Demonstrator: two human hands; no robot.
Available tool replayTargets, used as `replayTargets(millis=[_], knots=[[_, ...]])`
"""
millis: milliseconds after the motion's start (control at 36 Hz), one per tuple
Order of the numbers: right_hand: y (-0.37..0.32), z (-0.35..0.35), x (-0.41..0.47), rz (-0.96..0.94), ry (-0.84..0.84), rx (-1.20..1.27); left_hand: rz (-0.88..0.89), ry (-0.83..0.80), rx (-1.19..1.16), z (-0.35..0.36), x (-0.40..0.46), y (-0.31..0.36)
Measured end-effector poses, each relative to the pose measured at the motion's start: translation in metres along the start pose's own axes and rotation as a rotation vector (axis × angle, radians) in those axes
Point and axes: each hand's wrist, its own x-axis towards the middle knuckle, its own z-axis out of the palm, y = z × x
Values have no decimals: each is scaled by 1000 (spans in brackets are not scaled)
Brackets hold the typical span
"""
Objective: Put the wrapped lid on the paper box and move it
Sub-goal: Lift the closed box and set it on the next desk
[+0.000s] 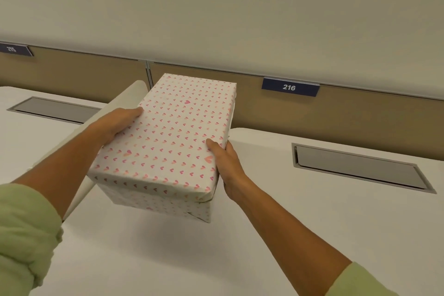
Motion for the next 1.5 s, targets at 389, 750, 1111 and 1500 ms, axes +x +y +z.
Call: replayTargets(millis=[389, 750, 1111, 1500], knots=[[15, 41, 81, 36, 2, -128, -56, 63, 104, 0, 93, -16], [50, 50, 121, 103, 17, -113, 34, 104, 252, 17, 152, -30], [72, 52, 127, 134, -20, -184, 107, 198, 473, 26, 169, -57], [48, 38, 115, 176, -28, -266, 375, 373, 653, 37, 135, -50]])
